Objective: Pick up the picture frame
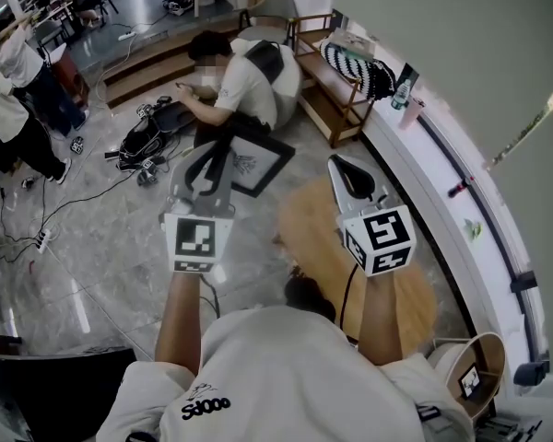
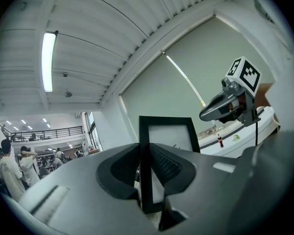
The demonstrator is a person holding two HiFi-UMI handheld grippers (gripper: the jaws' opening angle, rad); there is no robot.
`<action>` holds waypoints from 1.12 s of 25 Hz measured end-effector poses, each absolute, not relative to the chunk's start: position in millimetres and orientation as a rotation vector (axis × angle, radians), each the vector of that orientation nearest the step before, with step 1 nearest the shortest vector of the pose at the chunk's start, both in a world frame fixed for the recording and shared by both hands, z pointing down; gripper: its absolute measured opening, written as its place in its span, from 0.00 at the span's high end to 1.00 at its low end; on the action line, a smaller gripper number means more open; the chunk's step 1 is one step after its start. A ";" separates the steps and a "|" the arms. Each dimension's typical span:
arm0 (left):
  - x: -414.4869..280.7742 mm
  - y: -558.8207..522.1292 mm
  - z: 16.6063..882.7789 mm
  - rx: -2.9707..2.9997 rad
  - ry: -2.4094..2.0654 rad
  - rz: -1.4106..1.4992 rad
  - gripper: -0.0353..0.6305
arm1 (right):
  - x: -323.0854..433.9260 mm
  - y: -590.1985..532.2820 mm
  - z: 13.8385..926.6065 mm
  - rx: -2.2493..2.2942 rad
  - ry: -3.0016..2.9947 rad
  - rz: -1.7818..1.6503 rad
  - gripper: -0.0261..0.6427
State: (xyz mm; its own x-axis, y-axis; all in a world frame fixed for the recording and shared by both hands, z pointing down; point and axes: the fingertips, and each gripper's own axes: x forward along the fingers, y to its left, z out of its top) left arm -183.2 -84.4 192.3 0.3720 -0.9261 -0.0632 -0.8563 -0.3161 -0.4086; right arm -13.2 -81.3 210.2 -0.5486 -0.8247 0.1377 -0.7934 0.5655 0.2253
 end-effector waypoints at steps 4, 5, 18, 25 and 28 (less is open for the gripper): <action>-181.4 -77.5 182.9 -2.252 1.539 -0.240 0.84 | -11.3 -76.0 207.4 1.364 -2.566 -0.210 0.96; -181.2 -76.2 181.5 -2.251 1.536 -0.234 0.84 | -11.3 -74.8 207.6 1.365 -2.561 -0.214 0.96; -181.8 -79.1 180.9 -2.277 1.510 -0.205 0.84 | -16.4 -78.8 215.7 1.353 -2.515 -0.212 0.96; -183.5 -82.0 185.3 -2.285 1.518 -0.212 0.84 | -20.3 -82.8 220.7 1.331 -2.520 -0.198 0.96; -183.1 -85.2 188.1 -2.287 1.520 -0.221 0.84 | -20.9 -85.7 222.2 1.323 -2.520 -0.198 0.96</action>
State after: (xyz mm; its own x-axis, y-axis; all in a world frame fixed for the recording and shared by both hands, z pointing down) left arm -183.1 -85.2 188.1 0.4013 -0.9125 -0.0800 -0.8521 -0.3398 -0.3980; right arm -20.9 -85.7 222.2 -0.5376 -0.8219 0.1884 -0.7823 0.5696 0.2523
